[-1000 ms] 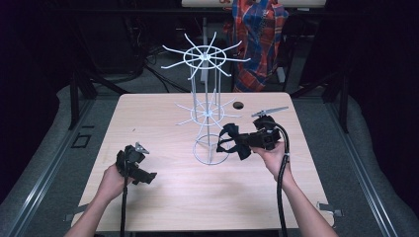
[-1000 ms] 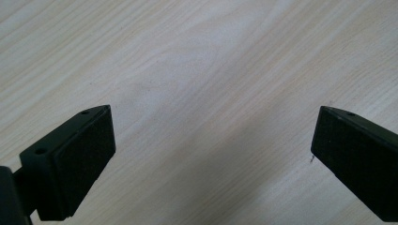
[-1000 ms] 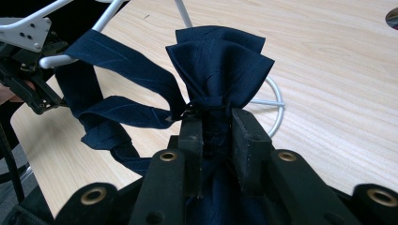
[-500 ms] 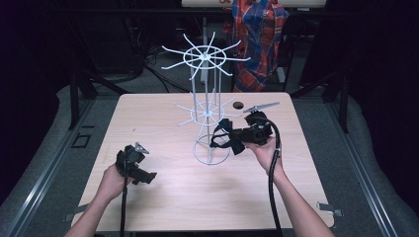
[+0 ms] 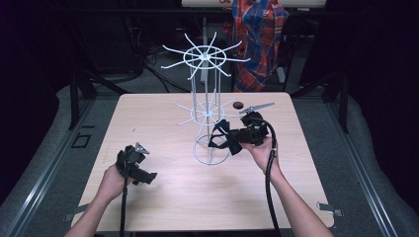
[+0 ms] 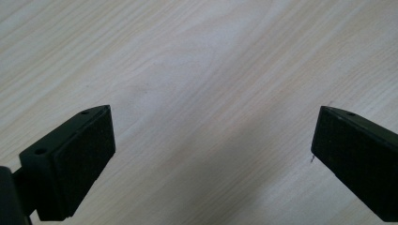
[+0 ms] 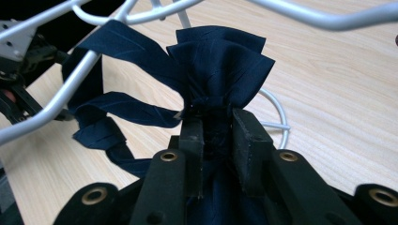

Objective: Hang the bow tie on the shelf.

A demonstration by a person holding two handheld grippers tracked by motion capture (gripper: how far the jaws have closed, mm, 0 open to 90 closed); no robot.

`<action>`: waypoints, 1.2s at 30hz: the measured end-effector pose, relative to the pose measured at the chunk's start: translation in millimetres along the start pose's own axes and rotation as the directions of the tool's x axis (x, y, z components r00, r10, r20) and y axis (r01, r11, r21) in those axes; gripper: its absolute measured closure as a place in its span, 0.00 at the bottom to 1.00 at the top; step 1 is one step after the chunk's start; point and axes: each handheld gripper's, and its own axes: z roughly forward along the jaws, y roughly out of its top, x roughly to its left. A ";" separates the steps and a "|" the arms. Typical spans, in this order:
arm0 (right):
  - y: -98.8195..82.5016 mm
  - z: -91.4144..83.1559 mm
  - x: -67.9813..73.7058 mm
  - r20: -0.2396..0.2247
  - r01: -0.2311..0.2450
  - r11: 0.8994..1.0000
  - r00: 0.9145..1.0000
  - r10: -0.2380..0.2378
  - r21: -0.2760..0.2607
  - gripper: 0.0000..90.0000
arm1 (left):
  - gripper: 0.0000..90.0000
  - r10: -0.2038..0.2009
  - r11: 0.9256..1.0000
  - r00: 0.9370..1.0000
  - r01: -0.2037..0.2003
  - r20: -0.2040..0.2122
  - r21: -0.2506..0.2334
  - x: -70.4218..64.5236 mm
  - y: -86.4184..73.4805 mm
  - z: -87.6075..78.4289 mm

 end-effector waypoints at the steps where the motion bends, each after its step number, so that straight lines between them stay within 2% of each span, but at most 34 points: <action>1: -0.2 1.0 0.7 0.000 0.002 1.000 1.000 -0.002 0.000 0.83 | 0.00 0.000 1.000 1.000 0.000 0.000 0.000 0.0 0.0 0.0; 5: -0.7 4.3 3.9 0.009 0.022 1.000 1.000 -0.022 -0.001 0.82 | 0.00 -0.005 1.000 1.000 0.005 0.001 -0.004 0.5 -0.8 -0.4; 15: -2.3 9.0 5.8 0.001 0.024 1.000 1.000 -0.024 0.016 0.85 | 0.00 -0.004 1.000 1.000 0.004 0.009 -0.006 0.6 -1.1 -0.4; 24: -3.0 6.4 7.3 0.002 0.040 0.999 0.999 -0.040 0.011 0.82 | 0.00 -0.002 1.000 1.000 0.002 0.009 -0.003 0.6 -1.2 -0.8; 27: -2.6 2.7 10.6 0.013 0.061 0.998 0.998 -0.061 0.017 0.80 | 0.00 -0.001 1.000 1.000 0.001 0.009 -0.002 0.6 -1.2 -0.9; 33: -2.8 -1.2 15.8 0.037 0.073 0.997 0.997 -0.074 0.022 0.77 | 0.00 -0.002 1.000 1.000 0.002 0.008 -0.002 0.4 -1.2 -1.0; 36: -4.6 -4.4 19.0 0.063 0.080 0.996 0.995 -0.083 0.041 0.70 | 0.00 0.000 1.000 1.000 0.000 0.010 -0.002 0.2 -1.1 -1.0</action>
